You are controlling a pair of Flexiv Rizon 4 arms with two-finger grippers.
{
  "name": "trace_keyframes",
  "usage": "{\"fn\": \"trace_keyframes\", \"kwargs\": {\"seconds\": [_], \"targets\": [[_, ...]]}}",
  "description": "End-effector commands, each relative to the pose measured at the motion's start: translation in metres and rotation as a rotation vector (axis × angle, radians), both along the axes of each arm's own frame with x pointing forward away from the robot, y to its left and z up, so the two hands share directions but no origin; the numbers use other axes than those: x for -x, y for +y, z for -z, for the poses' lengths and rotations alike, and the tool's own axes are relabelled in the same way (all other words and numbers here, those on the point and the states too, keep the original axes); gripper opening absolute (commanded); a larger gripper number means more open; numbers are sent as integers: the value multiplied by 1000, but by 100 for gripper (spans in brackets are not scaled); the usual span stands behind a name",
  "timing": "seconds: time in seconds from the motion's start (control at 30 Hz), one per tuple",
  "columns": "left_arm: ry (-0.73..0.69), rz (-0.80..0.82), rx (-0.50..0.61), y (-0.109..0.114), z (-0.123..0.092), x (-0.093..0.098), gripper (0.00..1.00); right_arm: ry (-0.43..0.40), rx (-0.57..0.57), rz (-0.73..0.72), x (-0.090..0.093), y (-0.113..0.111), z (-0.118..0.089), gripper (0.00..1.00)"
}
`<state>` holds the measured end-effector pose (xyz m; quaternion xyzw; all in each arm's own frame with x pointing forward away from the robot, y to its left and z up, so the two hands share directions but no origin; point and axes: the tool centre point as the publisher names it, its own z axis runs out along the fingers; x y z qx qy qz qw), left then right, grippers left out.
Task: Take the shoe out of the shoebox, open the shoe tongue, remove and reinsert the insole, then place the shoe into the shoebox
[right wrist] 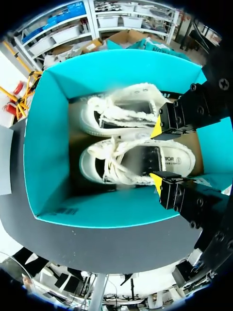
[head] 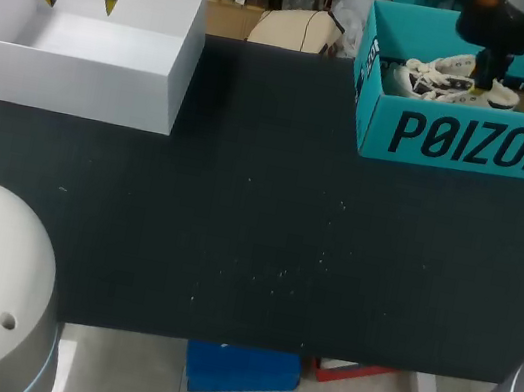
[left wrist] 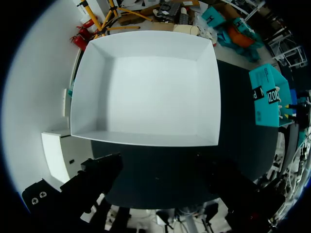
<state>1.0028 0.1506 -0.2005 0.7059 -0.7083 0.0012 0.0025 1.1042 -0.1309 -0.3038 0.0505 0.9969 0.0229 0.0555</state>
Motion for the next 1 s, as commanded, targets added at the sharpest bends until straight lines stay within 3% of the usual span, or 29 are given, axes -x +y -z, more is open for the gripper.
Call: {"fn": "trace_keyframes", "kwargs": {"seconds": [0.03, 0.57, 1.0], "targets": [[2, -2, -3, -1, 0, 0, 100, 17, 1, -9, -15, 0, 13, 37], [2, -2, -3, -1, 0, 0, 100, 33, 5, -49, -32, -5, 46, 29], [2, -2, -3, -1, 0, 0, 100, 43, 23, -90, -35, -8, 68, 27]]}}
